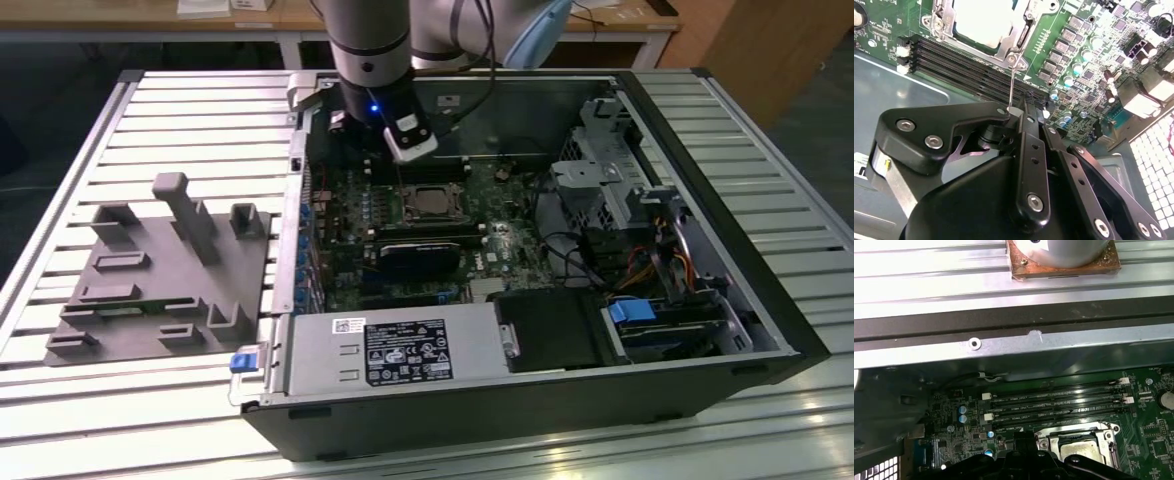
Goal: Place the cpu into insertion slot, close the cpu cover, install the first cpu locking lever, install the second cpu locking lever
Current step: 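Install the first cpu locking lever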
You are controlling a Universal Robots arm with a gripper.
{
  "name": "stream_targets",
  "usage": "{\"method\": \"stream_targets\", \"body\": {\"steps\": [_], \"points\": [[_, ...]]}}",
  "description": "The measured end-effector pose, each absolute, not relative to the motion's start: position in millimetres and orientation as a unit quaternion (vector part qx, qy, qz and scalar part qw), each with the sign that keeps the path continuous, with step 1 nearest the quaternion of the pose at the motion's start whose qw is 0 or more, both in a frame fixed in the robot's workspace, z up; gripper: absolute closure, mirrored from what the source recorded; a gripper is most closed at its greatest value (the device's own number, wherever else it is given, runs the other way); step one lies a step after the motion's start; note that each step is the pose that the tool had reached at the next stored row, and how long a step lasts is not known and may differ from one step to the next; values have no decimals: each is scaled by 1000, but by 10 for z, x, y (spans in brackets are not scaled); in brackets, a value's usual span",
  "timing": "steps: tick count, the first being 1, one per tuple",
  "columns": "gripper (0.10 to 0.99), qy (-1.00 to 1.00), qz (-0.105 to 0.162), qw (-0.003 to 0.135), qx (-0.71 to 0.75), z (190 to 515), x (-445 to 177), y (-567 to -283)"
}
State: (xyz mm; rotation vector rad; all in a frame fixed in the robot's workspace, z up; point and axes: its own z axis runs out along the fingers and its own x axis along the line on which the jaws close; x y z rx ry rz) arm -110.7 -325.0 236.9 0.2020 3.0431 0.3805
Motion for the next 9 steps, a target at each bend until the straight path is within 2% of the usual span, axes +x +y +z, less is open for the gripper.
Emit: {"method": "stream_targets", "body": {"steps": [9], "points": [[984,990,124,34,66,2369,-1071,-3250]]}}
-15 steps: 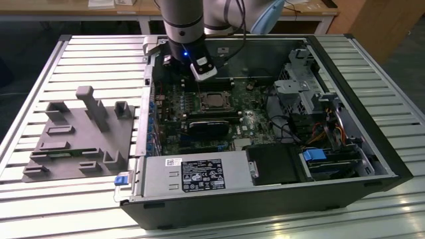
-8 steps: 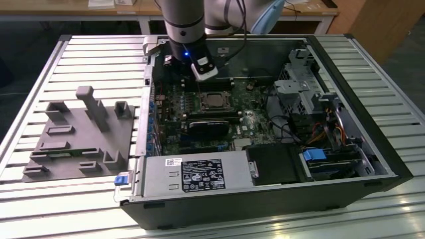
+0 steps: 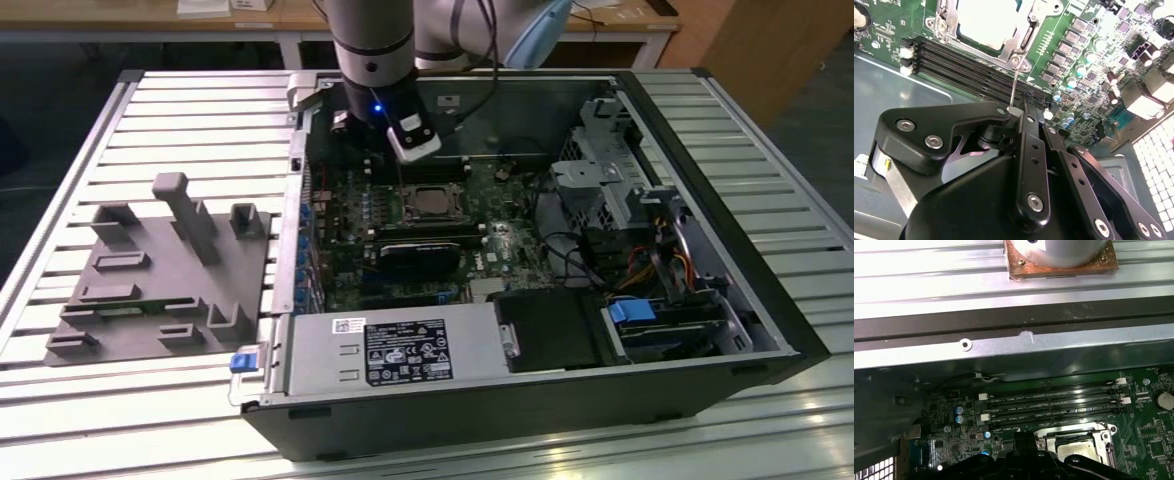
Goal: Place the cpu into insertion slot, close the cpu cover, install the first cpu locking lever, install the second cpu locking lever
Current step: 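Install the first cpu locking lever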
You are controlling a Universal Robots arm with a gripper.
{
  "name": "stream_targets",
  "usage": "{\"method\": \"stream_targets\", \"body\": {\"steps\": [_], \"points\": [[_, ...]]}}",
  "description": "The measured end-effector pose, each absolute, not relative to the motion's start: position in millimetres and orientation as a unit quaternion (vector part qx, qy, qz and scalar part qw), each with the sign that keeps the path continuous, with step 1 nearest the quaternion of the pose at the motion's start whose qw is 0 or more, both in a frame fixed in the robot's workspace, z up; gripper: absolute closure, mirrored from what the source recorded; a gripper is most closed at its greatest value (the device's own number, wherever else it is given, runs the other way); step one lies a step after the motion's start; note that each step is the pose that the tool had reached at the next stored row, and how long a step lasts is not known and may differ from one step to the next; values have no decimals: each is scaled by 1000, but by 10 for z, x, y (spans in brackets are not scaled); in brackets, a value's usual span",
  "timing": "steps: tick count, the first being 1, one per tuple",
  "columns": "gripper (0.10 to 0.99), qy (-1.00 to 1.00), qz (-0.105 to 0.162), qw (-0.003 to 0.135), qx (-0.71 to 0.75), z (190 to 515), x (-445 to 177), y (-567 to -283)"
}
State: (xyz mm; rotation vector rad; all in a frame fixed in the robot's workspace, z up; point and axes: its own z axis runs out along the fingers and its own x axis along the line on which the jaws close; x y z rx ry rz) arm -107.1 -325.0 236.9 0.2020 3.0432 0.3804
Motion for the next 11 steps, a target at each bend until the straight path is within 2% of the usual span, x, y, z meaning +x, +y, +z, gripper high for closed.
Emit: {"method": "stream_targets", "body": {"steps": [11], "points": [[984,990,124,34,66,2369,-1002,-3250]]}}
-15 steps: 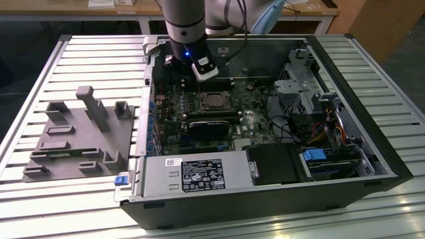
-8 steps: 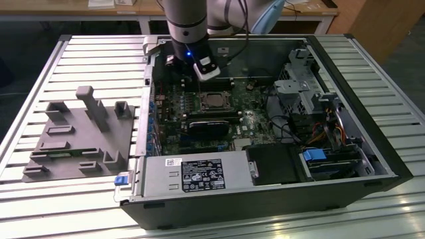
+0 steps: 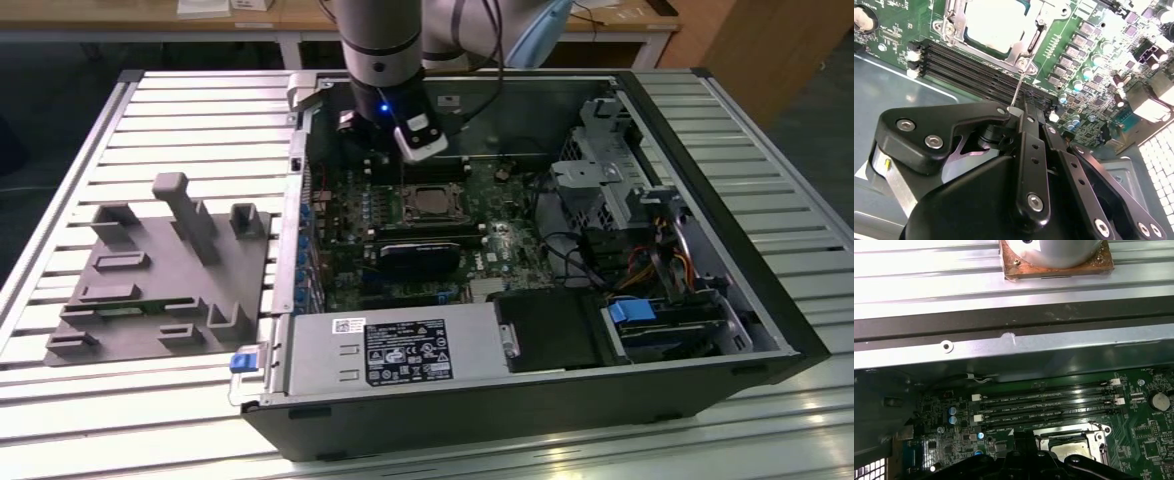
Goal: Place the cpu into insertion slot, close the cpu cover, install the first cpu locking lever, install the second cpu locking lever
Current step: 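Install the first cpu locking lever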
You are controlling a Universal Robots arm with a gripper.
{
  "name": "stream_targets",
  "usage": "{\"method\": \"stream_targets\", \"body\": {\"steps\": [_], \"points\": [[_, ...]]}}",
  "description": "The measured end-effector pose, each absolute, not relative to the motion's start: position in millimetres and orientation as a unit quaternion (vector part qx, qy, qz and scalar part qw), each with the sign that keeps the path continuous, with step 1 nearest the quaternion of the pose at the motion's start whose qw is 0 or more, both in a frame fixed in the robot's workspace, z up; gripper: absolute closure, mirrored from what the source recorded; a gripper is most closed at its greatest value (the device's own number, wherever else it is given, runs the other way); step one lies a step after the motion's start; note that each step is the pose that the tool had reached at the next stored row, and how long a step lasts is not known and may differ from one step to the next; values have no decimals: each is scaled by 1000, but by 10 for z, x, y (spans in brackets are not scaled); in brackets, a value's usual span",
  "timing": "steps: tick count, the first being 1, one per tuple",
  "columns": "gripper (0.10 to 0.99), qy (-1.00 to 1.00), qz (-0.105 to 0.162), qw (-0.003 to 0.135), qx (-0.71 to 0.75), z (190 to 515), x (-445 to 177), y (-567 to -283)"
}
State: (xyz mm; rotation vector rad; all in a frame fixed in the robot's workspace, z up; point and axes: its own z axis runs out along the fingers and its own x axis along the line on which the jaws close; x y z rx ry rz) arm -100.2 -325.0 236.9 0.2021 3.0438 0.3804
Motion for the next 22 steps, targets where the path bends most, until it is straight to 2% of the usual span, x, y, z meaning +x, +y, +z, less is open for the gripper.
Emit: {"method": "stream_targets", "body": {"steps": [22], "points": [[984,990,124,32,66,2364,-703,-3250]]}}
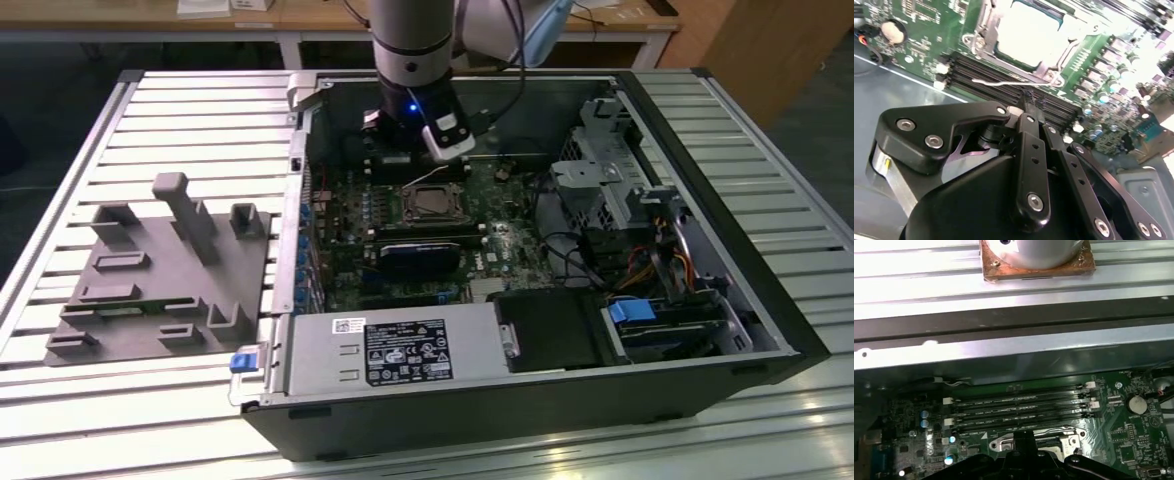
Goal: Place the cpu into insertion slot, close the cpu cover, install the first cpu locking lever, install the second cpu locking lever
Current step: 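Install the first cpu locking lever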
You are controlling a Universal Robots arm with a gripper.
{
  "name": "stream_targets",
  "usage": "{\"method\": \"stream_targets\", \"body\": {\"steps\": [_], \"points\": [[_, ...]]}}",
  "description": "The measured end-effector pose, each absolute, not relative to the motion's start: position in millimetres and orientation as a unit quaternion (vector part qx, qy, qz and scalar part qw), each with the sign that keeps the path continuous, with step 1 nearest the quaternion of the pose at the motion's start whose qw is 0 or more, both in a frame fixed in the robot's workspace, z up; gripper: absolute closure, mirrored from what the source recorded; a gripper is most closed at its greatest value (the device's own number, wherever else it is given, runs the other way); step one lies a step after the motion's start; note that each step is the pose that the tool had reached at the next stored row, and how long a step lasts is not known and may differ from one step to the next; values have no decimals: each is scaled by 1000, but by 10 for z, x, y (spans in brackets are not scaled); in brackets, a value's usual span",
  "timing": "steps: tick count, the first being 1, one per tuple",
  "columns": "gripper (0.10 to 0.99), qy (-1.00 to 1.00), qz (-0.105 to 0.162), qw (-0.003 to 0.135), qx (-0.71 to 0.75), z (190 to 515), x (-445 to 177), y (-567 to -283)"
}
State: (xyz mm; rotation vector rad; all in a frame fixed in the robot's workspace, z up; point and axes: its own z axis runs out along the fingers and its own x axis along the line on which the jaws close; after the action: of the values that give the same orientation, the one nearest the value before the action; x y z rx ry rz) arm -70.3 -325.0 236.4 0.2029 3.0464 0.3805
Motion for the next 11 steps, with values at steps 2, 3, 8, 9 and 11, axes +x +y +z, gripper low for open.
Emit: {"method": "stream_targets", "body": {"steps": [2,3,8,9,11], "points": [[984,990,124,32,66,2362,-666,-3250],[984,990,124,32,66,2360,-651,-3250],[984,990,124,33,66,2321,-613,-3250],[984,990,124,34,66,2309,-613,-3250],[984,989,124,37,65,2289,-613,-3250]]}}
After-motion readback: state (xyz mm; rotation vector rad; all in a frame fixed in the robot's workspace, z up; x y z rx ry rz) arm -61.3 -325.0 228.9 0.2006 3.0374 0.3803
